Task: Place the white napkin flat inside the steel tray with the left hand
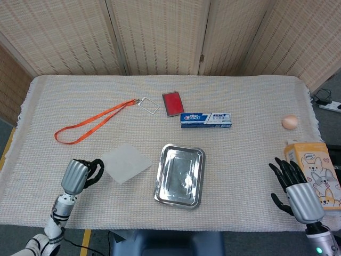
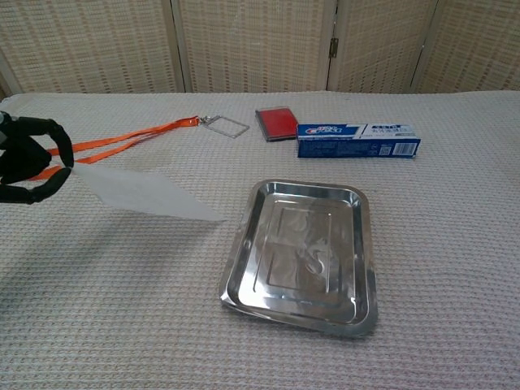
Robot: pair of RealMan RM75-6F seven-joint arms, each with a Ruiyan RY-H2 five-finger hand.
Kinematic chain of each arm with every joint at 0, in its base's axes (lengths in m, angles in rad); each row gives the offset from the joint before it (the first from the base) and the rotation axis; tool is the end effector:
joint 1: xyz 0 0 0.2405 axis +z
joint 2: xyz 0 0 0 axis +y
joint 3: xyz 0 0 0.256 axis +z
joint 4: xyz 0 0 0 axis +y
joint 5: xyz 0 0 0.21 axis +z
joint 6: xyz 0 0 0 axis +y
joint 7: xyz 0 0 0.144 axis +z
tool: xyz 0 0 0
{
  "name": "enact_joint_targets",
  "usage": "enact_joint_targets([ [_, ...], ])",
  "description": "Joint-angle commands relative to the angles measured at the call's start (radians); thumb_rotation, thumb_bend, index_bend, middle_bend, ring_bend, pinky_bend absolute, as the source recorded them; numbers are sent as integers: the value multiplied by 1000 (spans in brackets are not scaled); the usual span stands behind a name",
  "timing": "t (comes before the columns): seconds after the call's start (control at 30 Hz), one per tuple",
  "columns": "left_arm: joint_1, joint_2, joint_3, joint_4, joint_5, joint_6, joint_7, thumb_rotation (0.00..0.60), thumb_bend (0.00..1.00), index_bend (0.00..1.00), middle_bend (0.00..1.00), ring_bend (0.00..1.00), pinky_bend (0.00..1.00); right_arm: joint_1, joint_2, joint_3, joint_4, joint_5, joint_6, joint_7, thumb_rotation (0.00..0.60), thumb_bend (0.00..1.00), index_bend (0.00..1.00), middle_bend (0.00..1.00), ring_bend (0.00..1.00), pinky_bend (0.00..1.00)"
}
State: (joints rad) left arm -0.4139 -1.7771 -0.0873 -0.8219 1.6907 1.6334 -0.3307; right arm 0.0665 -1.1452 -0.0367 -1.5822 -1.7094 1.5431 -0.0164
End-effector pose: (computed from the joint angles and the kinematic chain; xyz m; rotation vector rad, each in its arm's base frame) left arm -0.2507 0.2805 0.0198 -1.5533 -0.6761 -1.4793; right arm -0.2936 -0.1545 0.1377 1.5745 -0.8388 0.9718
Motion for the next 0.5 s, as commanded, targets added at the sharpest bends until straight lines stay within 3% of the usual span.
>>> enact_joint_targets([
  [0.03,-57,-8,-51,7,-27,-24,11,600,660,709,1000,979,1000,0,1,1,-1,1,-1,2,600,400,0,0,0,0],
  [0.23,-140,-11,-130,19,-76,-61,14,600,667,709,1000,979,1000,2,5,5,-1,10,-3,11,600,400,0,0,0,0],
  [0.5,-202,-31,-175,16,-105,-58,38,600,675,710,1000,980,1000,4,9,7,-2,17,-10,19,600,400,0,0,0,0],
])
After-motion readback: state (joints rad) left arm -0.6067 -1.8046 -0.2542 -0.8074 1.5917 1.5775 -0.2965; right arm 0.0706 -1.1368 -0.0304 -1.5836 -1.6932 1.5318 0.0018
